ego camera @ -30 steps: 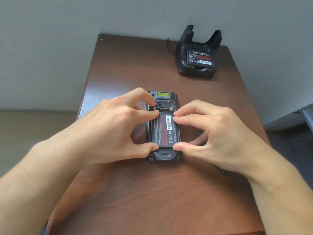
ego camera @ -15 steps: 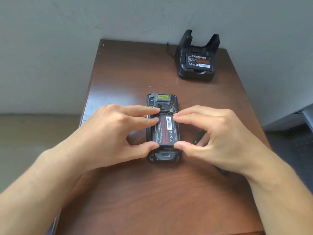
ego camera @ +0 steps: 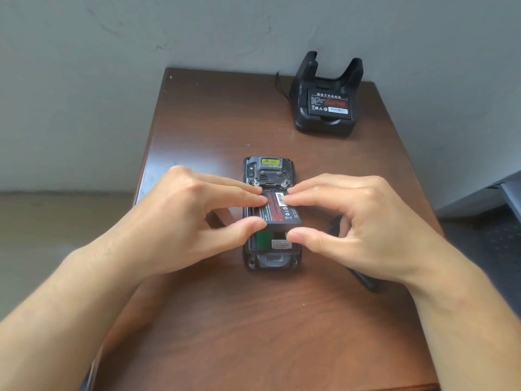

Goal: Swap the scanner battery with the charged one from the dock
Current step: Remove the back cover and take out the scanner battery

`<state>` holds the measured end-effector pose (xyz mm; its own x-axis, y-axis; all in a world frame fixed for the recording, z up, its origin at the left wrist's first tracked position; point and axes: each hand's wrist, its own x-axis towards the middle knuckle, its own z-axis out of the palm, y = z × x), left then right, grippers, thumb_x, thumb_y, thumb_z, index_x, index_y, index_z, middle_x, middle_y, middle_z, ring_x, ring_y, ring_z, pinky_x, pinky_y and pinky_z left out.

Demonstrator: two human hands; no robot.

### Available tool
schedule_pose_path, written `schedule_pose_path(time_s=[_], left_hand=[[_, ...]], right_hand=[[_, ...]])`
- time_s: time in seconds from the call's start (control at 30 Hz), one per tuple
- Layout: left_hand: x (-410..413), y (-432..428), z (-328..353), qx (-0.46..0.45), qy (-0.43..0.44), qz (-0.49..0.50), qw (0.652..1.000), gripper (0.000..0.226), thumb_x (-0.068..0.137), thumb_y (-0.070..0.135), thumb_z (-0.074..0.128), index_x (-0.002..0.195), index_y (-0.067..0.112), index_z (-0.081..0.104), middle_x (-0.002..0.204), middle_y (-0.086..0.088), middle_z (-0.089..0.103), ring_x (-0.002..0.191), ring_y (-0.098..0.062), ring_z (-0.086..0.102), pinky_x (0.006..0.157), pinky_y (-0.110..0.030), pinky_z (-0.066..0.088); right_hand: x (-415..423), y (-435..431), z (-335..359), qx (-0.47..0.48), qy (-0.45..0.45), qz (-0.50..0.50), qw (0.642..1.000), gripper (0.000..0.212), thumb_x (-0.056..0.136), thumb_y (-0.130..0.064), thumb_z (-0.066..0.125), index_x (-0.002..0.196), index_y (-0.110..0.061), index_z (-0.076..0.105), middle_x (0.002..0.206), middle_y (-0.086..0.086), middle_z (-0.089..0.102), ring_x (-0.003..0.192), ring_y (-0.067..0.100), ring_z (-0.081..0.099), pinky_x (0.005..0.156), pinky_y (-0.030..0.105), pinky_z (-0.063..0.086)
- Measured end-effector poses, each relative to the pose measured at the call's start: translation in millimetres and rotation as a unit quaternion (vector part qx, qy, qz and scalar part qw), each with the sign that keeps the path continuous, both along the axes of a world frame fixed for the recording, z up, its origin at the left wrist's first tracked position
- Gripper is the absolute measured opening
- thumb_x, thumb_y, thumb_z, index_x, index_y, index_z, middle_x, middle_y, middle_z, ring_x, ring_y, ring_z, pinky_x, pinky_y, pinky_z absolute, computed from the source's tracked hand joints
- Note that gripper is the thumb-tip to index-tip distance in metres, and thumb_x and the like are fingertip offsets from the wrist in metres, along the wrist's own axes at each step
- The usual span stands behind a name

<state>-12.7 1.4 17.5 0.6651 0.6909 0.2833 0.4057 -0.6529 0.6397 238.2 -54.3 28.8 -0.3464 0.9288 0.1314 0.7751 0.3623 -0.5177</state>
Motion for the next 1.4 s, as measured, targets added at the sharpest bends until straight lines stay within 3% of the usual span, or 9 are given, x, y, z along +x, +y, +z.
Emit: schedule_pose_path(time_s=[0.1,0.17,0.43,0.73,0.87,1.03,1.13,1.27,1.4], left_hand=[[1,1,0,0.005,0.006,-0.001,1.0,0.032,0.088,0.043,0.064,0.106,0.021,0.08,0.111,0.01,0.076,0.069,0.025,0.054,0.069,-0.016,0.051],[1,2,0,0.003,0.013,0.004,1.0,0.032,0.09,0.044,0.062,0.107,0.023,0.079,0.111,0.01,0.076,0.064,0.017,0.056,0.067,-0.017,0.05],[1,0,-1,0.055,0.022,0.021,0.998,0.036,0.094,0.049,0.054,0.112,0.025,0.075,0.099,0.012,0.076,0.085,-0.023,0.067,0.068,-0.042,0.055],[17,-4,-12,0.152,-0.005,0.089,0.984,0.028,0.082,0.021,0.077,0.108,0.013,0.074,0.091,0.005,0.072,0.077,-0.022,0.063,0.064,-0.034,0.051],[20,-3,-11,0.15,-0.016,0.111,0.982,0.013,0.083,0.018,0.076,0.096,0.015,0.075,0.08,0.013,0.061,0.072,-0.004,0.05,0.063,-0.024,0.043],[21,-3,-6,0.153,-0.025,0.112,0.981,0.011,0.084,0.02,0.075,0.094,0.015,0.075,0.081,0.007,0.07,0.073,-0.013,0.061,0.061,-0.034,0.049],[20,-3,2,0.151,-0.037,0.113,0.981,0.011,0.085,0.02,0.075,0.094,0.014,0.076,0.08,0.011,0.068,0.072,-0.01,0.058,0.064,-0.032,0.048],[16,-1,12,0.134,-0.079,0.098,0.983,0.011,0.086,0.015,0.075,0.096,0.015,0.076,0.088,0.011,0.072,0.076,-0.01,0.064,0.069,-0.023,0.049],[14,-1,18,0.116,-0.118,0.033,0.986,0.01,0.085,0.004,0.07,0.094,0.007,0.073,0.094,-0.001,0.075,0.083,0.016,0.058,0.074,0.001,0.035]], right_hand=[[3,1,-4,0.002,-0.007,-0.013,1.0,0.042,0.084,-0.055,0.067,0.12,-0.034,0.073,0.122,-0.019,0.07,0.109,-0.002,0.066,0.081,0.037,0.058],[4,3,-7,0.019,-0.014,-0.013,1.0,0.036,0.086,-0.046,0.066,0.119,-0.034,0.074,0.122,-0.018,0.071,0.11,0.009,0.067,0.083,0.046,0.058],[-2,8,-17,0.115,0.008,-0.031,0.993,0.024,0.085,-0.017,0.067,0.105,-0.021,0.08,0.104,-0.009,0.079,0.091,0.019,0.074,0.076,0.041,0.059],[-5,11,-20,0.116,0.051,-0.068,0.99,0.02,0.084,-0.02,0.074,0.103,-0.022,0.08,0.087,-0.008,0.077,0.079,0.016,0.073,0.068,0.04,0.058],[-8,13,-18,0.107,0.053,-0.07,0.99,0.017,0.087,-0.024,0.071,0.103,-0.024,0.078,0.085,-0.01,0.075,0.08,0.015,0.071,0.07,0.04,0.057],[-8,14,-14,0.1,0.034,-0.068,0.992,0.018,0.088,-0.026,0.07,0.105,-0.027,0.077,0.087,-0.011,0.074,0.083,0.017,0.068,0.072,0.042,0.056],[-6,11,-6,0.1,0.049,-0.055,0.992,0.019,0.09,-0.025,0.07,0.108,-0.023,0.076,0.095,-0.011,0.074,0.09,0.017,0.068,0.076,0.04,0.054],[1,8,5,0.055,0.106,-0.022,0.993,0.029,0.092,-0.024,0.068,0.119,-0.018,0.073,0.115,-0.009,0.072,0.109,0.014,0.065,0.08,0.014,0.044],[6,3,8,-0.05,0.166,0.019,0.985,0.048,0.09,-0.029,0.072,0.136,-0.022,0.064,0.137,-0.011,0.064,0.133,0.019,0.054,0.087,0.029,0.052]])
